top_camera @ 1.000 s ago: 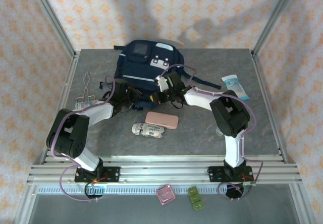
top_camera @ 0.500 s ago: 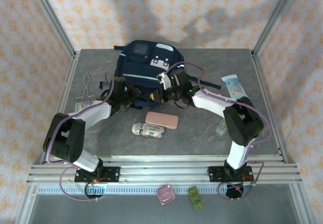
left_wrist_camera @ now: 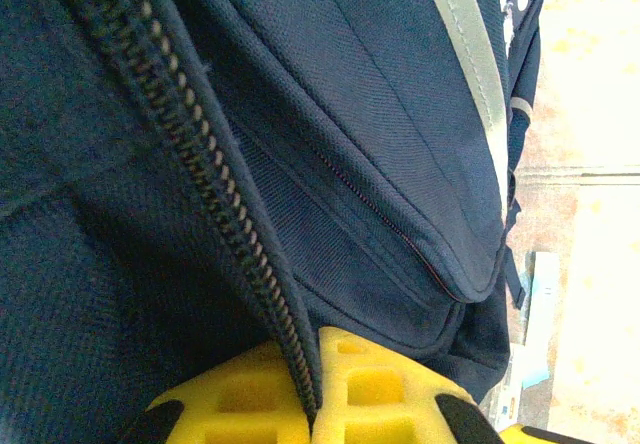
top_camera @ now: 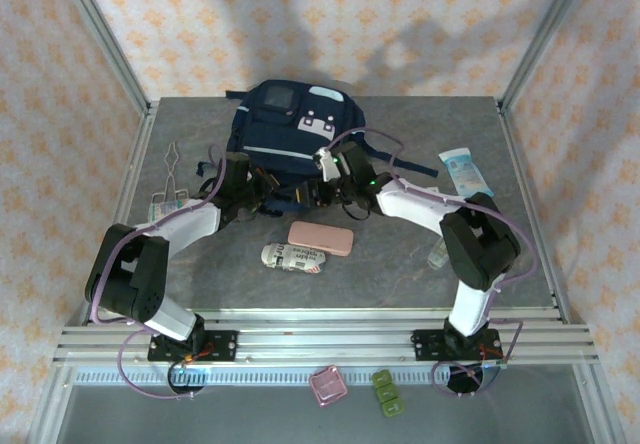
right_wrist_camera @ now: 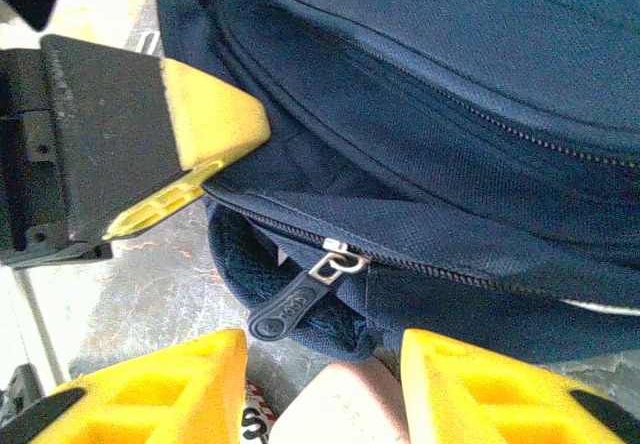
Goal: Pack the student bag
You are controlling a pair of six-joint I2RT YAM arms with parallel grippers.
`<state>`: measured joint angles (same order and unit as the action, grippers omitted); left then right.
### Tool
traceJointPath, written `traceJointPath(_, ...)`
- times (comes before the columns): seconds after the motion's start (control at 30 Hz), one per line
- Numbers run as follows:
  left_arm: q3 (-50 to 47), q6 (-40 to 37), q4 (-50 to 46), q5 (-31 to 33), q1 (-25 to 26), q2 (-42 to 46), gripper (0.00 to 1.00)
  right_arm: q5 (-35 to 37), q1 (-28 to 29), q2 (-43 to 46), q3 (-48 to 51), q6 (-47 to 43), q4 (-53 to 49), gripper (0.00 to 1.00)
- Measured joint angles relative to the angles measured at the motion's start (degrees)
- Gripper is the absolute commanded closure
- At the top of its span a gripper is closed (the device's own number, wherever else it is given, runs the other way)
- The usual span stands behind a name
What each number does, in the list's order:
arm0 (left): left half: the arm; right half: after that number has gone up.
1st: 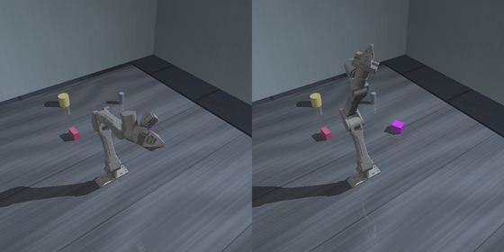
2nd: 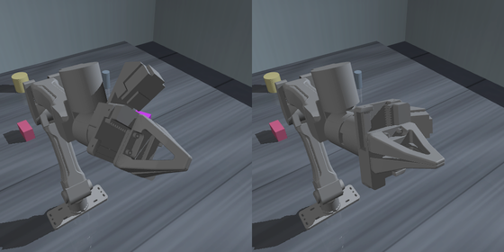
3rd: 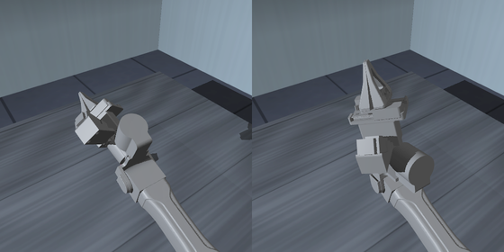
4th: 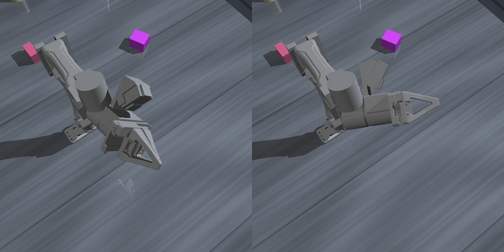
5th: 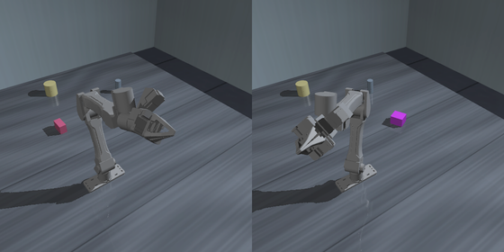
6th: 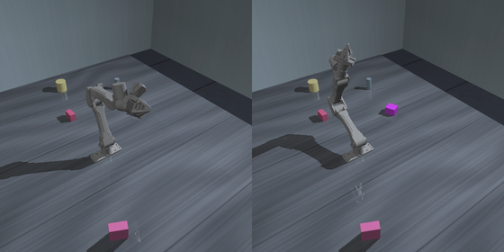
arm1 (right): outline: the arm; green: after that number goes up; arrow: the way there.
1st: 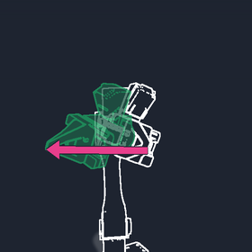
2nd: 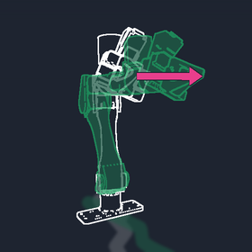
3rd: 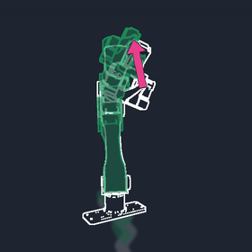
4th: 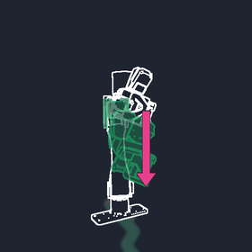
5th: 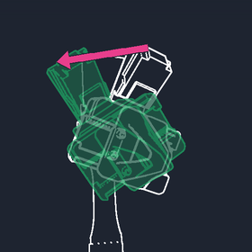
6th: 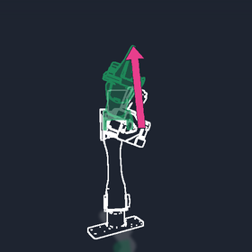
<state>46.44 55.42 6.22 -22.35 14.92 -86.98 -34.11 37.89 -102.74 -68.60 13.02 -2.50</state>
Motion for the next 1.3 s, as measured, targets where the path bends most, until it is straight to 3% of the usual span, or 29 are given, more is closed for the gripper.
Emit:
traceJointPath(0.3,0.00,0.07,0.02,0.00,0.09,0.28,1.00,11.30,4.13,-0.33,-6.75,8.02,-9.22,0.44)
traceJointPath(0.63,-0.11,0.66,0.57,0.02,0.48,0.28,1.00,16.52,6.49,-6.67,-13.25,11.37,-13.84,0.46)
traceJointPath(0.73,-0.39,1.07,0.74,0.09,0.70,0.28,1.00,17.97,6.78,-8.22,-14.67,11.89,-15.10,0.53)
traceJointPath(0.97,-0.74,1.55,0.92,0.22,0.74,0.28,1.00,21.24,7.19,-8.98,-15.52,12.00,-17.55,0.86)
traceJointPath(1.1,-0.74,1.55,0.90,0.26,0.83,0.26,1.00,21.42,7.23,-8.98,-15.52,11.17,-17.77,1.00)
traceJointPath(1.3,-0.74,1.46,0.66,0.50,0.83,0.26,1.00,21.05,7.21,-8.98,-14.73,9.79,-17.27,1.00)
